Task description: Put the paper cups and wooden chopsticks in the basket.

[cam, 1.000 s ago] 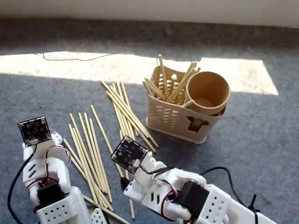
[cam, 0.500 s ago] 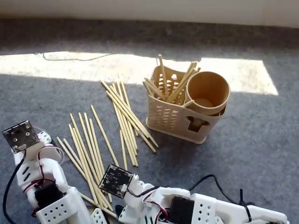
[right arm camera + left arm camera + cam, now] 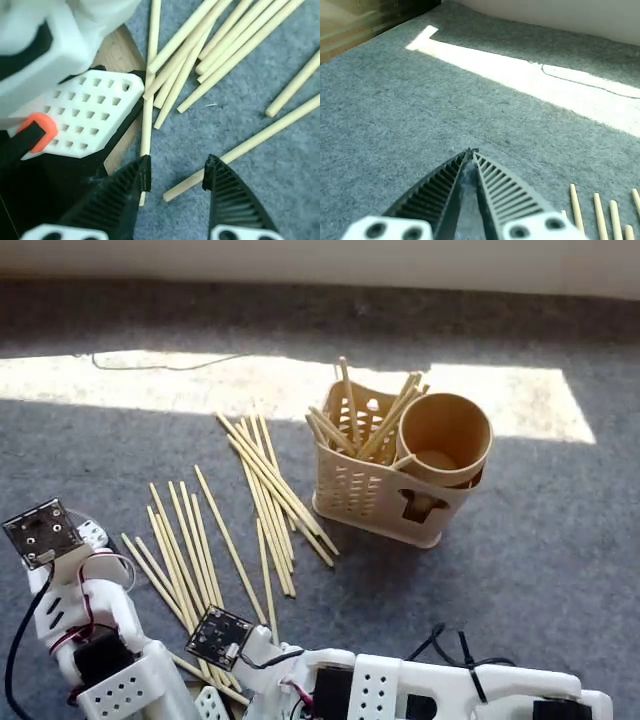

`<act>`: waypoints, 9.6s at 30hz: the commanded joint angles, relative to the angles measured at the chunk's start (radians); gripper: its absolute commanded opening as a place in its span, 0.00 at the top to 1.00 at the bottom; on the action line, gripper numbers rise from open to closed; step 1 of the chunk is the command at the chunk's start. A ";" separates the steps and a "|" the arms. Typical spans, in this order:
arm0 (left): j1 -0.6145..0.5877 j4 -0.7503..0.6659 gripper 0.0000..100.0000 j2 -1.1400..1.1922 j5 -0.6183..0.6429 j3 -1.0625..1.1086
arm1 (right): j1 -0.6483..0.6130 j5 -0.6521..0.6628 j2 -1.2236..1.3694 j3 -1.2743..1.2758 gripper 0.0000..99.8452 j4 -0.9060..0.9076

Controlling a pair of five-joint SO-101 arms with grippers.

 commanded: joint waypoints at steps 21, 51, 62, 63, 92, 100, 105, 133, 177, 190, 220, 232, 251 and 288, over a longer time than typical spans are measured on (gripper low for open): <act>-0.008 -0.023 0.98 -0.008 0.009 0.013 | -0.019 -0.095 0.107 -0.153 0.82 0.018; -0.058 -0.025 0.98 -0.008 0.012 0.004 | -0.074 -0.112 0.209 -0.163 0.88 0.004; -0.189 -0.095 0.98 -0.008 0.120 0.012 | -0.076 -0.164 0.209 -0.165 0.88 0.005; -0.189 -0.095 0.98 -0.008 0.120 0.012 | -0.076 -0.164 0.209 -0.163 0.88 0.005; -0.186 -0.095 0.98 -0.007 0.120 0.013 | -0.022 -0.121 0.220 -0.157 0.88 0.079; -0.183 -0.095 0.98 -0.007 0.120 0.013 | 0.113 -0.071 0.209 -0.165 0.88 0.081; -0.183 -0.094 0.98 -0.007 0.120 0.013 | 0.200 -0.043 0.209 -0.165 0.88 0.081; -0.182 -0.091 0.98 -0.007 0.118 0.013 | 0.444 -0.002 0.257 -0.249 0.88 0.038; -0.157 -0.089 0.98 -0.007 0.114 0.013 | 0.547 -0.008 -0.321 -0.150 0.99 0.015; -0.156 -0.089 0.98 -0.007 0.114 0.015 | 0.585 -0.005 -0.702 -0.148 0.99 -0.013; -0.156 -0.089 0.98 -0.007 0.114 0.015 | 1.017 0.107 -0.819 -0.007 0.99 -0.742; -0.156 -0.089 0.98 -0.007 0.114 0.015 | 1.138 0.107 -0.346 -0.033 0.99 -0.966; -0.156 -0.089 0.98 -0.007 0.114 0.015 | 1.087 0.296 -0.248 -0.021 0.88 -0.957; -0.156 -0.089 0.98 -0.007 0.114 0.015 | 0.908 0.296 -0.765 -0.153 0.86 -0.246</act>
